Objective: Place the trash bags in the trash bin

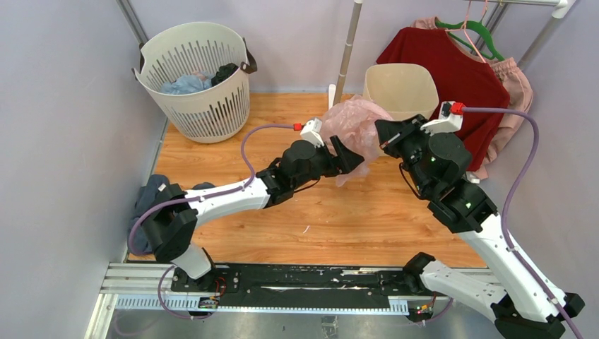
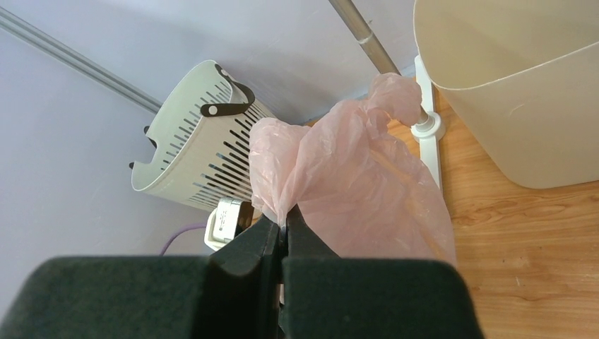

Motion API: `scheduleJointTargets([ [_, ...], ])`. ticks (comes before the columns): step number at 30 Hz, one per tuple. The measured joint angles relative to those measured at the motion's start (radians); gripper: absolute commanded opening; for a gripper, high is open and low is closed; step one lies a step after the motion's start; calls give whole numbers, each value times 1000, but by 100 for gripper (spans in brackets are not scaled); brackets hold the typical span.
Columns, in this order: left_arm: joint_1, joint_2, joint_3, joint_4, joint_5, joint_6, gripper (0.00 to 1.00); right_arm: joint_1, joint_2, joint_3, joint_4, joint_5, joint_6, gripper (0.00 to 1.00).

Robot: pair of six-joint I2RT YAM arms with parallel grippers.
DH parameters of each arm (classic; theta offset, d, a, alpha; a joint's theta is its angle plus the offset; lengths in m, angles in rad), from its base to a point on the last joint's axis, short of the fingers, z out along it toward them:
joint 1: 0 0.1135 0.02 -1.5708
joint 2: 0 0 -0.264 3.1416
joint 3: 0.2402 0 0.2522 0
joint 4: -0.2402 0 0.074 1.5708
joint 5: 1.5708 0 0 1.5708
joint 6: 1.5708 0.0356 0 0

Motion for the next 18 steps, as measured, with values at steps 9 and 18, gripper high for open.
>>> scheduleJointTargets([
  [9, -5, 0, 0, 0, -9, 29, 0, 0, 0, -1, 6, -2, 5, 0],
  [18, -4, -180, -97, -82, -37, 118, 0, 0, -87, 2, -27, 37, -32, 0],
])
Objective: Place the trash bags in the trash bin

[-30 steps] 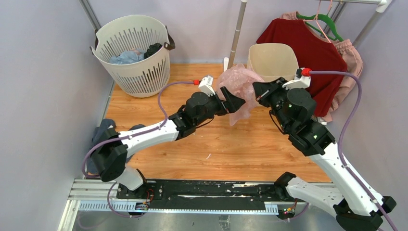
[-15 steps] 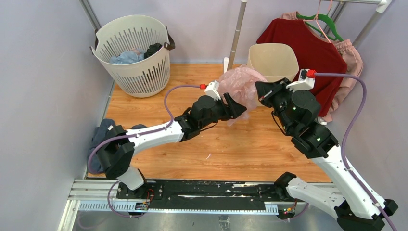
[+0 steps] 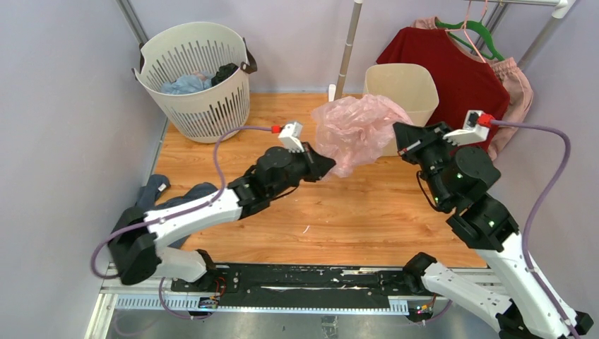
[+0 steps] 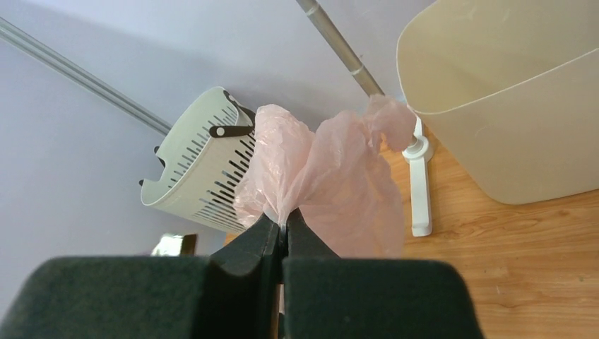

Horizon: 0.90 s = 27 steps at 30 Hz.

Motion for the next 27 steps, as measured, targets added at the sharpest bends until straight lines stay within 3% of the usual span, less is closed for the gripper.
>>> scheduleJointTargets([
  [8, 113, -313, -94, -114, -26, 77, 0, 0, -93, 63, -78, 6, -52, 0],
  [27, 398, -537, -118, -327, 124, 136, 0, 0, -216, 156, -285, 4, -100, 0],
])
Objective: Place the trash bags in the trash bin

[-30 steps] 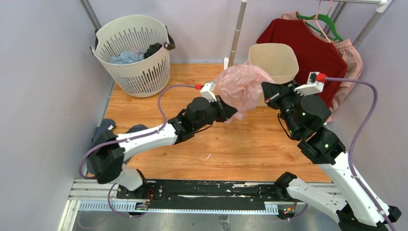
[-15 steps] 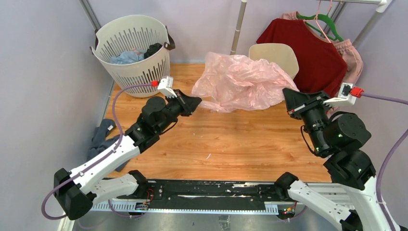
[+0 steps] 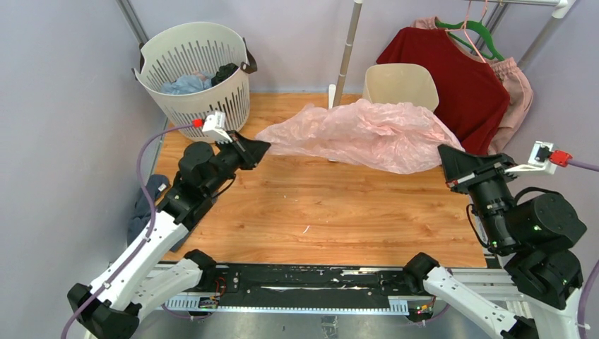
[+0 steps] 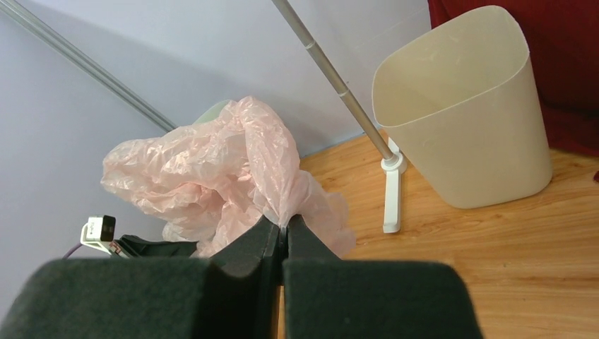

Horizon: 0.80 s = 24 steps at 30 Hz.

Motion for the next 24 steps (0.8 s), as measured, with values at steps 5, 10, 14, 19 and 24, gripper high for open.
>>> scheduleJointTargets([
  [5, 76, -38, 40, -76, 47, 22, 0, 0, -33, 12, -50, 9, -5, 0],
  [10, 119, -59, 134, -150, 73, 58, 0, 0, -34, 13, -93, 8, -5, 0],
  [14, 132, -44, 220, -180, 125, 70, 0, 0, -20, 20, -119, -19, -8, 12],
  [19, 133, 26, 333, -184, 246, 71, 0, 0, 65, 58, -167, -117, -39, 31],
  [24, 133, 92, 386, -180, 350, 69, 0, 0, 169, 67, -221, -245, -80, 63],
])
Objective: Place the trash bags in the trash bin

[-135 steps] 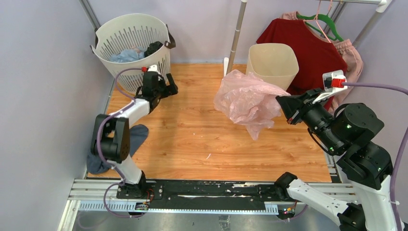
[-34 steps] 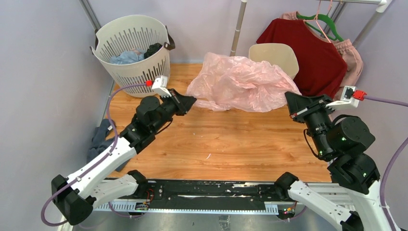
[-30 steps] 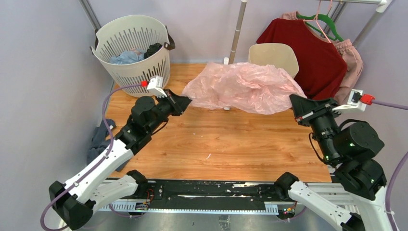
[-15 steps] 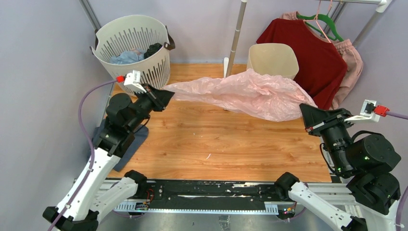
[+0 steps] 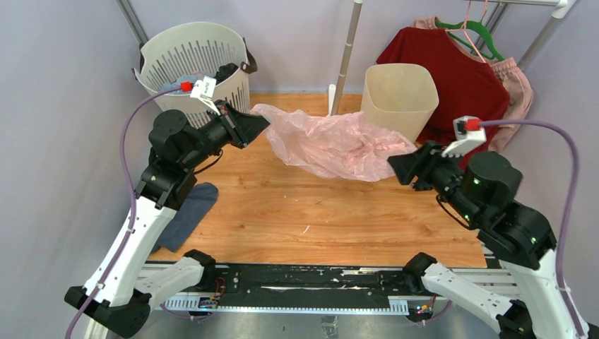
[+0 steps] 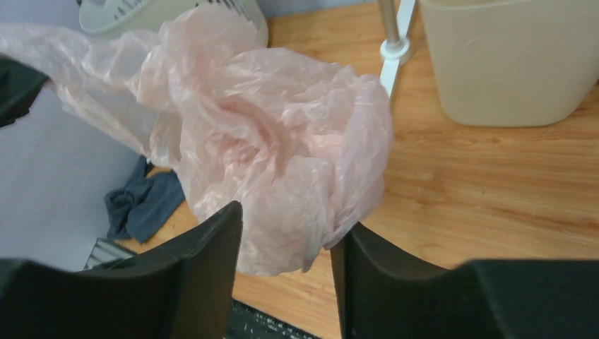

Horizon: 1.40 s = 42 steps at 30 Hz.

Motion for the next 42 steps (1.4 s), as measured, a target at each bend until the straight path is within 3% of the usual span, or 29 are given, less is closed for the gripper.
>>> scheduleJointTargets([
  [2, 0, 19, 17, 3, 33, -4, 0, 0, 41, 6, -27, -45, -13, 68],
  [10, 0, 66, 111, 59, 129, -36, 0, 0, 139, -7, -82, -212, -58, 66],
  [19, 0, 87, 136, 94, 166, -64, 0, 0, 219, -2, -155, -260, -112, 74],
  [23, 0, 97, 151, 113, 183, -84, 0, 0, 162, -163, -39, -302, -122, 80],
  [26, 0, 98, 161, 128, 200, -101, 0, 0, 55, -328, 113, -377, -112, 80],
  [31, 0, 98, 172, 153, 224, -120, 0, 0, -19, -451, 353, -433, -79, 76],
  [37, 0, 99, 183, 154, 236, -124, 0, 0, 10, -423, 420, -420, -82, 75],
  [42, 0, 101, 193, 153, 243, -123, 0, 0, 111, -239, 288, -306, -137, 76],
])
